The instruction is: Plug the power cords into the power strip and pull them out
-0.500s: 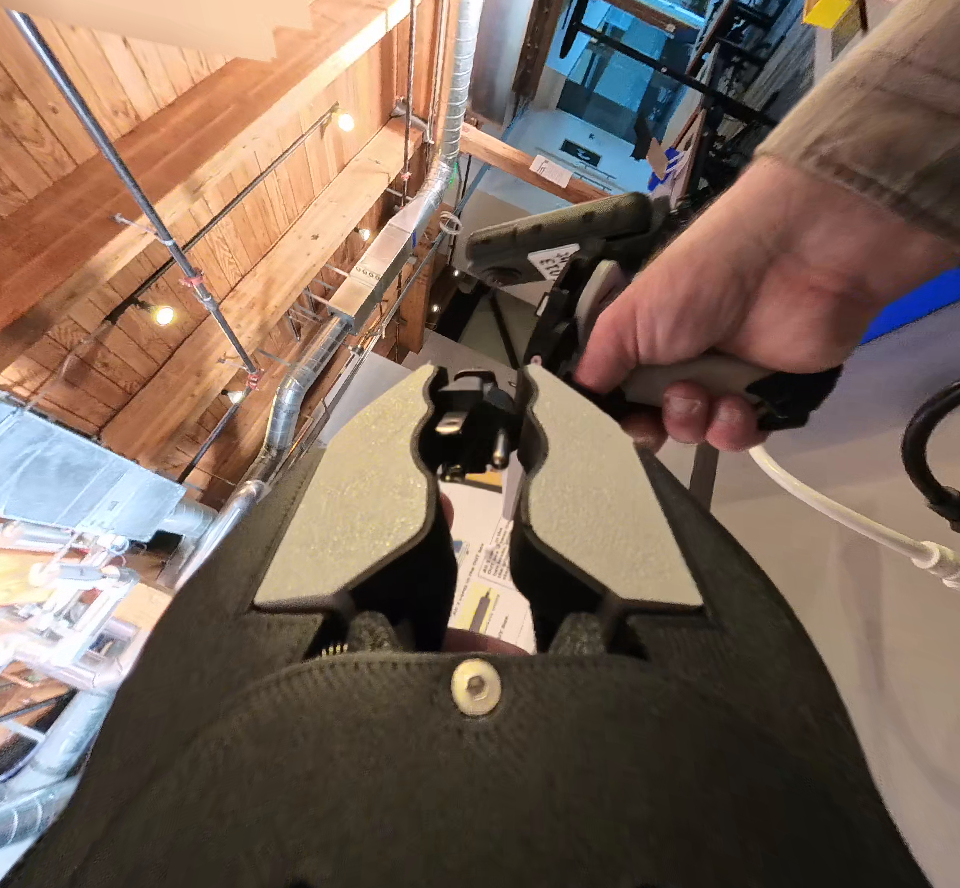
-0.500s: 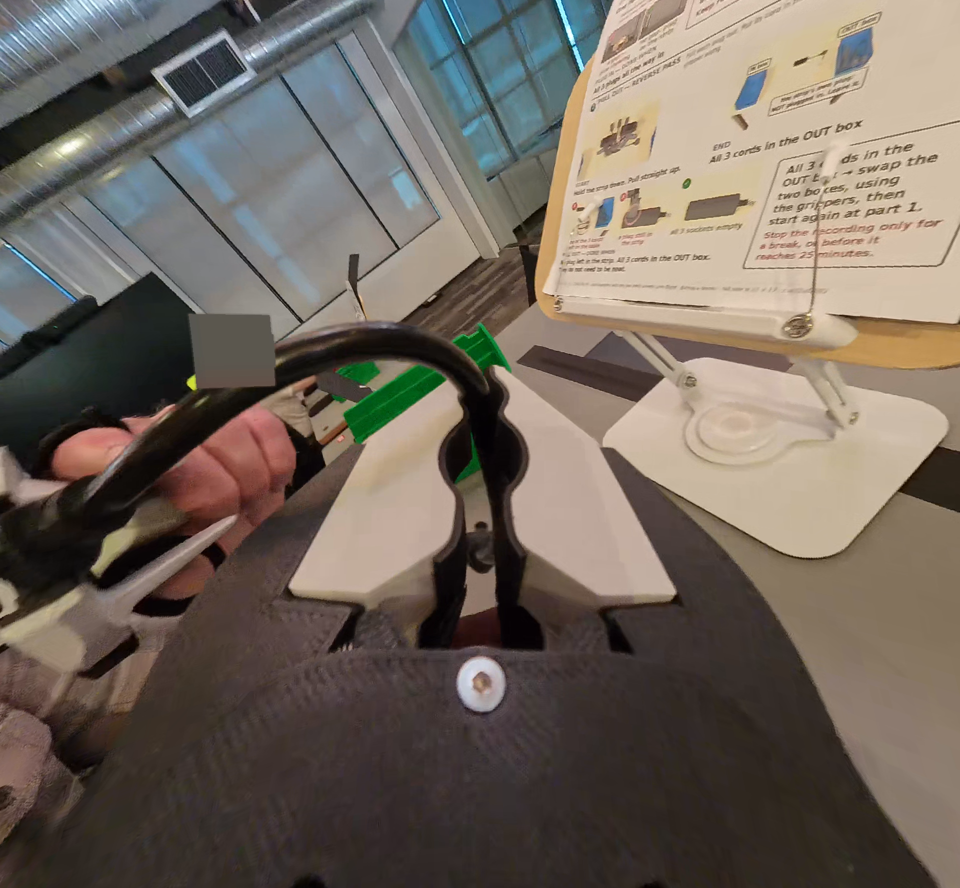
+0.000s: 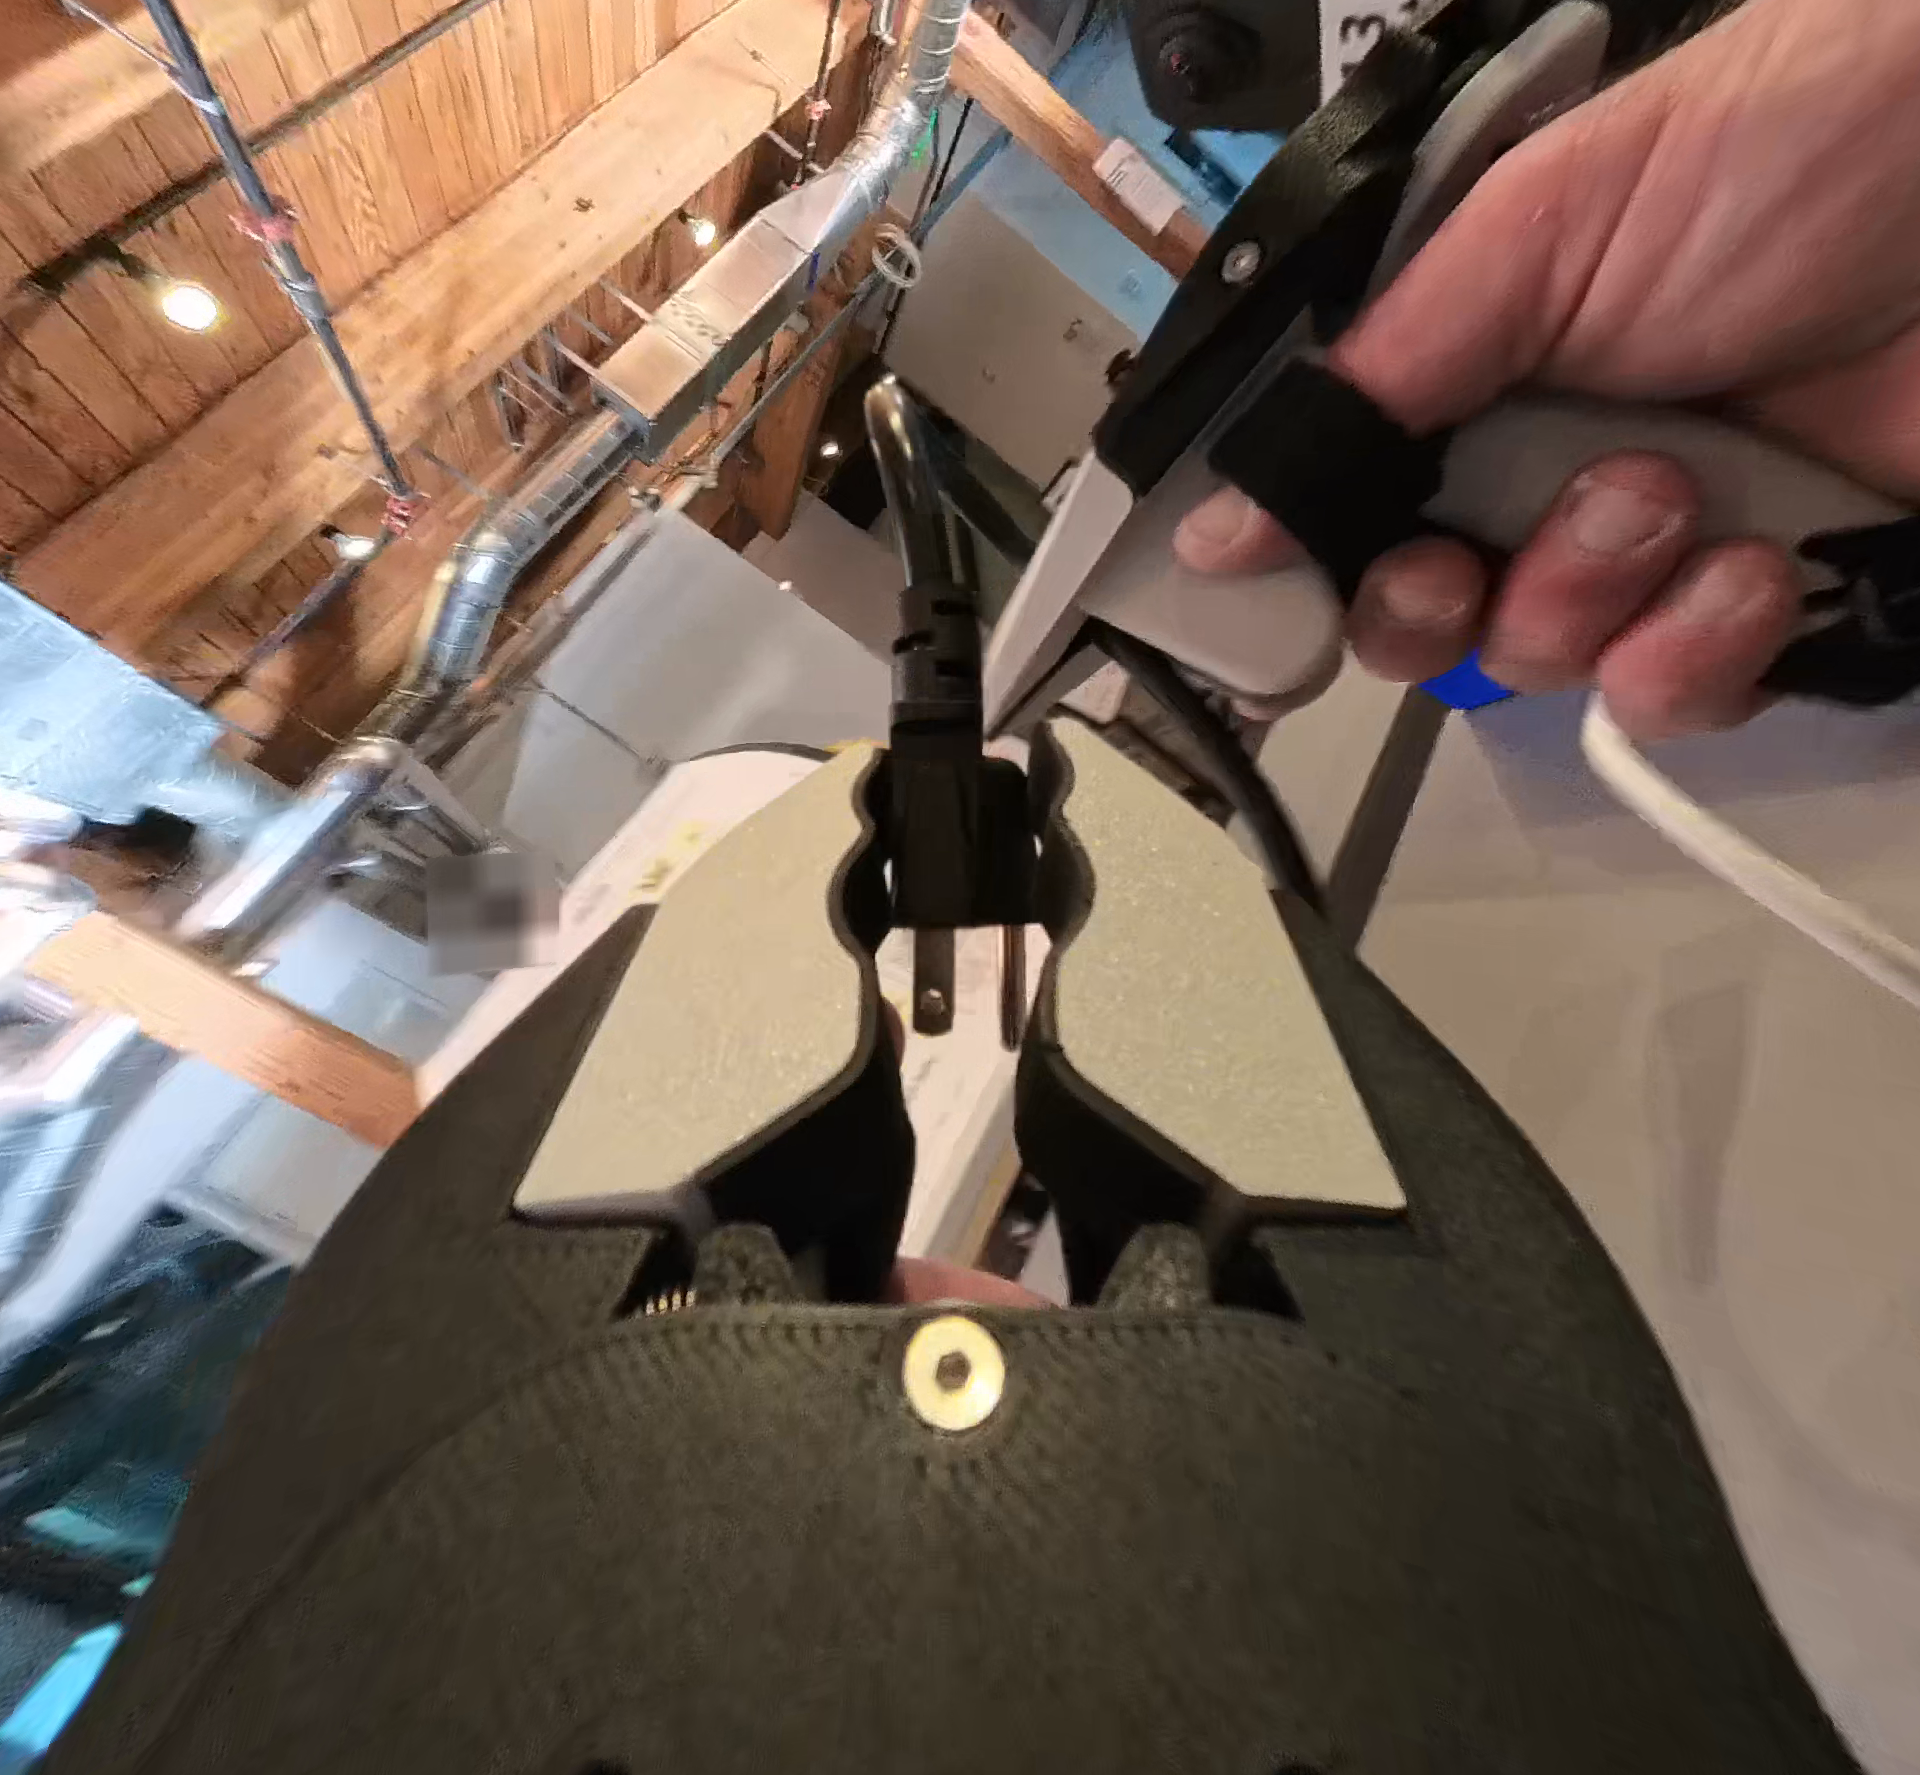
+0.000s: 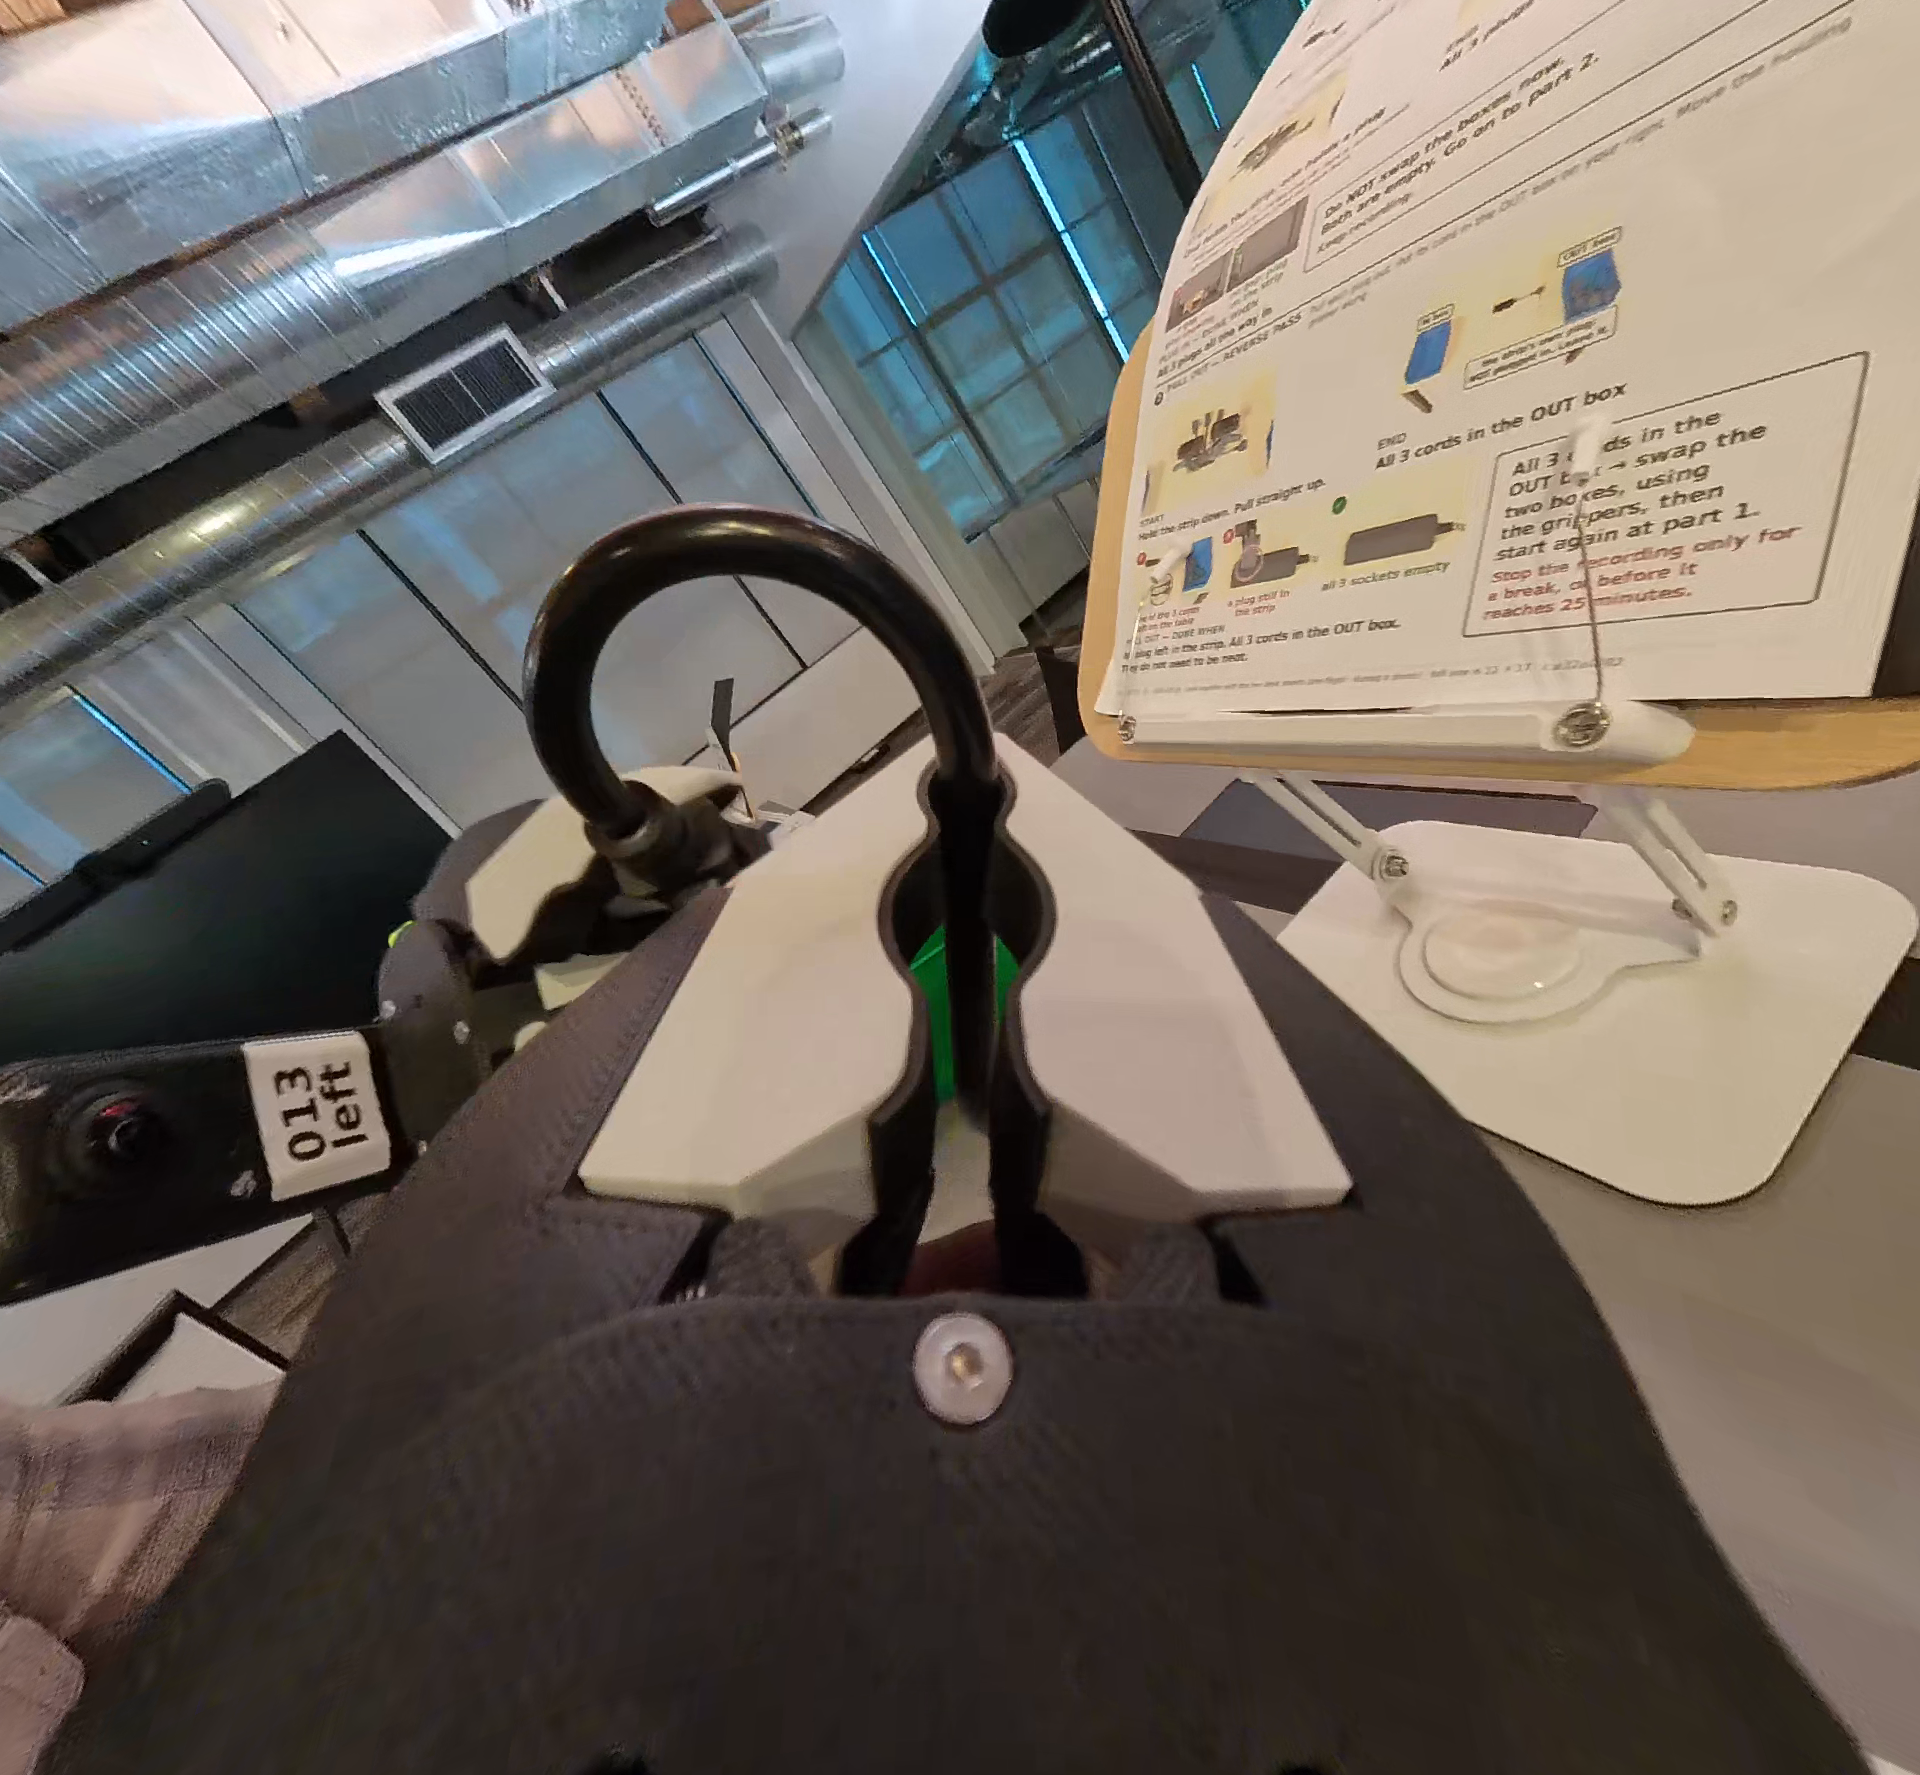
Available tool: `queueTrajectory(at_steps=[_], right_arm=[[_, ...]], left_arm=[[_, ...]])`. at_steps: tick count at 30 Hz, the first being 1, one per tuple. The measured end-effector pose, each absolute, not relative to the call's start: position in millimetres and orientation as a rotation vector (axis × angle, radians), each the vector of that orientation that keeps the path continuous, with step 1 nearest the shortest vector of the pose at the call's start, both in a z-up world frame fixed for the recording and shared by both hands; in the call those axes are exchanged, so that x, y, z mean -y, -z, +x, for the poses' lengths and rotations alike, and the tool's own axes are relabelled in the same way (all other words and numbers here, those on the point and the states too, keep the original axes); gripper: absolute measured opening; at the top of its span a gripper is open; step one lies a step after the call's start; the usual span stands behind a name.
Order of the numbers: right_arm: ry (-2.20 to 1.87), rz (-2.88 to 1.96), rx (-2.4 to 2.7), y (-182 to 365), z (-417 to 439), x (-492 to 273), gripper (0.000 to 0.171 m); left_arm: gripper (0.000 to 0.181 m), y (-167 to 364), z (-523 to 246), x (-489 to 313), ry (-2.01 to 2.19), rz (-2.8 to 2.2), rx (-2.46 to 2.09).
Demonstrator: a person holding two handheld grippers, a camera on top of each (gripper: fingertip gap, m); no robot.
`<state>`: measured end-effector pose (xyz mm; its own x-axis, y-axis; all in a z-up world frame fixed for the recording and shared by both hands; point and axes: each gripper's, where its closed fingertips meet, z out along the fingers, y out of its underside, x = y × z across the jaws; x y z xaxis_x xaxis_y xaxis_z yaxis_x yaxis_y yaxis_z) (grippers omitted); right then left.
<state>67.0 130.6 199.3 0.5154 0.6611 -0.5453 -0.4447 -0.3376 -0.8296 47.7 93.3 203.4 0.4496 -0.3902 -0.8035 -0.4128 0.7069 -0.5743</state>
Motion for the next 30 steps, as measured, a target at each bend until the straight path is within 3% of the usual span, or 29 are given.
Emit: queueTrajectory(at_steps=[10,20,30], right_arm=[[-1.129,-1.594,0.223,-183.3,59.4,-128.6,0.000],[-0.678,-1.589,0.597,-179.3,17.7,-91.2,0.000],[-0.649,-1.623,0.681,-162.2,17.4,-96.8,0.000]], left_arm=[[0.023,-202.5,33.5,-118.4,-0.102,-0.898,-1.078],[0.023,-204.6,2.4,-153.5,-0.203,-1.046,-0.956],[0.023,-207.9,-19.6,-167.5,-0.333,-1.063,-0.941]])
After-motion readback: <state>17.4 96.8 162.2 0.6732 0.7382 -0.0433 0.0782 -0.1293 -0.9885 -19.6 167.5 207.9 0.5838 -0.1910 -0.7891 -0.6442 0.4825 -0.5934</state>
